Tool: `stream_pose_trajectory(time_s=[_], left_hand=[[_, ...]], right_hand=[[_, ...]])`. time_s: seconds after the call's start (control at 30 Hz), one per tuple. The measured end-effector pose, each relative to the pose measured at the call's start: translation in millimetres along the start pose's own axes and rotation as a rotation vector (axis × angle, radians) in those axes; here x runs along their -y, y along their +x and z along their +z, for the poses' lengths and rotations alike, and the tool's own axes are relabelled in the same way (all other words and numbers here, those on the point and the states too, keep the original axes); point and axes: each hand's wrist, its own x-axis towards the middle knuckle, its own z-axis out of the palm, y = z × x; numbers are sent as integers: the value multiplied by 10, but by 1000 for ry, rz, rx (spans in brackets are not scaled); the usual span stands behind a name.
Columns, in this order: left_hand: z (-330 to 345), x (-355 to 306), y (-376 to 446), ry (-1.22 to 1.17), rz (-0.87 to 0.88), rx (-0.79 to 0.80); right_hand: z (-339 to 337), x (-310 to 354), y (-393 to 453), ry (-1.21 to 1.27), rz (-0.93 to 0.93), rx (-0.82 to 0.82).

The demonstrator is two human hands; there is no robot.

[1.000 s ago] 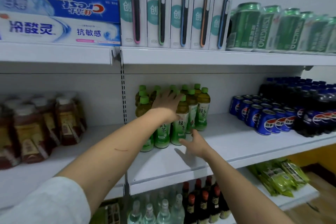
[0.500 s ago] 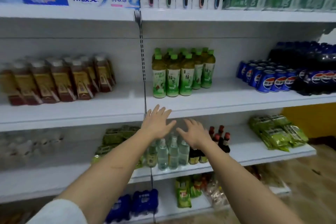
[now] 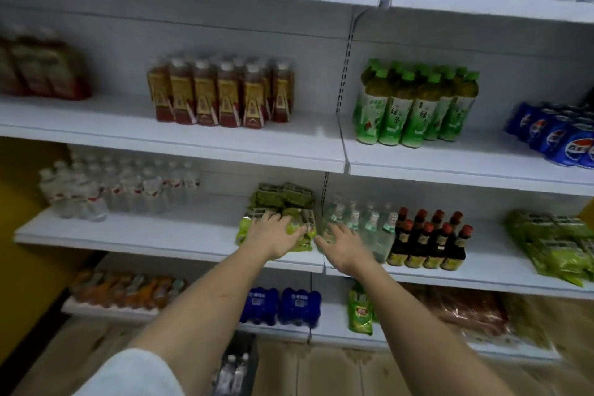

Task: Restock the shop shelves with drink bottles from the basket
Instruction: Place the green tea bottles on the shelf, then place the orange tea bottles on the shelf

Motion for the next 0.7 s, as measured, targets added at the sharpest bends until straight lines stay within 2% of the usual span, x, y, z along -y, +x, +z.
stream_pose_trajectory(time_s=[0.2, 0.43, 0.57, 0.7], left_hand=[[164, 1275, -466, -14, -126, 67], [501, 2960, -1116, -79, -294, 167], [670, 3421, -1234, -107, -329, 195], [896, 3613, -1242, -113, -377, 263]], right_hand=[[839, 950, 115, -51, -16, 100], [2132, 2101, 0, -42, -100, 268], [2645, 2399, -28, -17, -86, 352], [3033, 2373, 15, -25, -39, 455]])
